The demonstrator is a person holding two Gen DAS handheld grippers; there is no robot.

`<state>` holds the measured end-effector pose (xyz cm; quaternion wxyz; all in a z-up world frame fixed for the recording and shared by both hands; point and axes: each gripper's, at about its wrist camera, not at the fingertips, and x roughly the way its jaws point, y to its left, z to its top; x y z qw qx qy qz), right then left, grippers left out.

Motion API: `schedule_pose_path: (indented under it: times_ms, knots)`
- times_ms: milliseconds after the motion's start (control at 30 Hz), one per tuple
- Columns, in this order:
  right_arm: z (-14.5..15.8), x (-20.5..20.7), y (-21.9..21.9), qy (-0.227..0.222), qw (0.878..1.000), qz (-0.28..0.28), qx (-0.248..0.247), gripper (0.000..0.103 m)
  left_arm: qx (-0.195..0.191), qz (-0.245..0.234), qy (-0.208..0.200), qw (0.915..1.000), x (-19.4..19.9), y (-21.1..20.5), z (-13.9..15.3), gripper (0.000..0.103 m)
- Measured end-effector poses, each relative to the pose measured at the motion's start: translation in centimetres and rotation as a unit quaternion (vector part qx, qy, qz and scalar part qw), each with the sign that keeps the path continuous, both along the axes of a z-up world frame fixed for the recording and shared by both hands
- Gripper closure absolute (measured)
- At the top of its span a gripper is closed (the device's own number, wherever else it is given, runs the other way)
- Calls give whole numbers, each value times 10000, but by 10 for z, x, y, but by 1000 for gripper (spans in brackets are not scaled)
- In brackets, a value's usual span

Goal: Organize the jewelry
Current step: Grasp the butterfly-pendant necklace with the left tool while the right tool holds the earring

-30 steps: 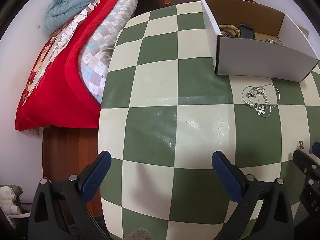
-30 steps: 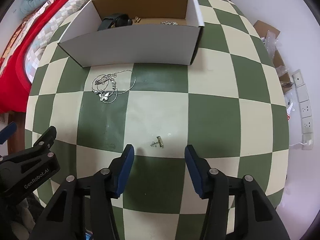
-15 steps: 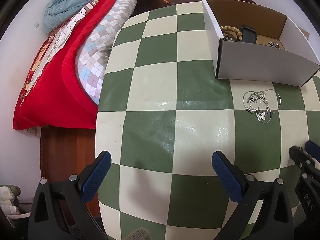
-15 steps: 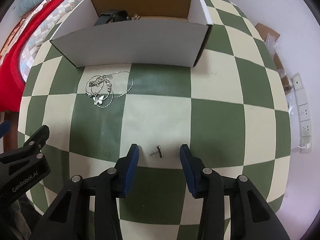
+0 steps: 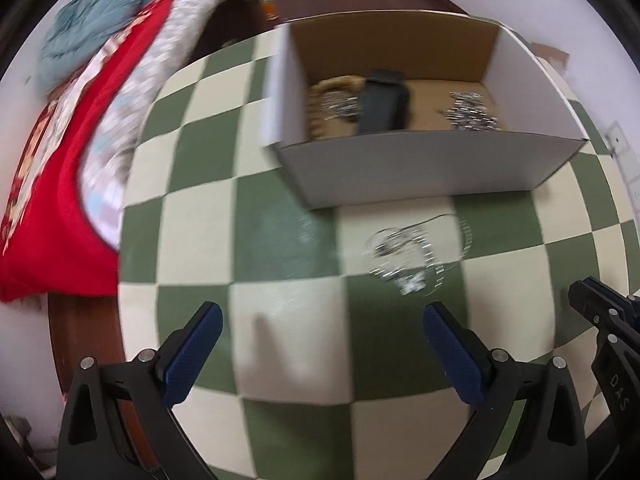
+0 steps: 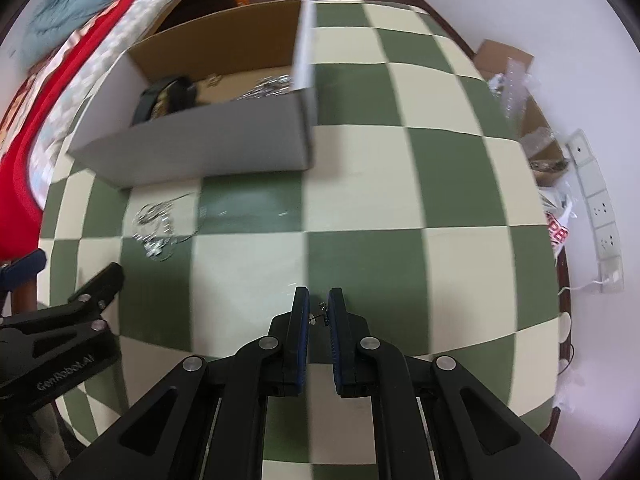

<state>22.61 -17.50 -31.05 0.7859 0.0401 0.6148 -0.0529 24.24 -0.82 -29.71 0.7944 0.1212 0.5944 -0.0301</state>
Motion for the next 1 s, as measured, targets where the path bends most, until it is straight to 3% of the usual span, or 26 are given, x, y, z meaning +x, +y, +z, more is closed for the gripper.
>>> schedule_pose_path:
  times_ms: [400, 567, 667, 767, 800, 833, 1000]
  knots:
    - [0, 9, -32, -23, 9995, -325, -61, 93, -131, -305, 90, 9994, 6, -41, -12, 3]
    - [1, 10, -38, -21, 9992, -389, -42, 93, -253, -316, 131, 9991, 9, -45, -14, 22]
    - [1, 11, -41, -23, 9991, -410, -47, 93, -400, -299, 121, 9987, 10, -46, -12, 40]
    - [2, 13, -43, -35, 9991, -415, -56, 93, -572, -310, 159, 9978, 14, -48, -9, 74]
    - [2, 13, -44, -45, 9991, -417, -64, 93, -578, -320, 174, 9977, 16, -48, -9, 90]
    - [3, 14, -45, -51, 9991, -416, -71, 93, -606, -339, 201, 9974, 17, -49, -9, 96]
    - [9, 14, -44, -113, 9990, -432, -59, 93, -728, -349, 131, 9967, 12, -48, -1, 103]
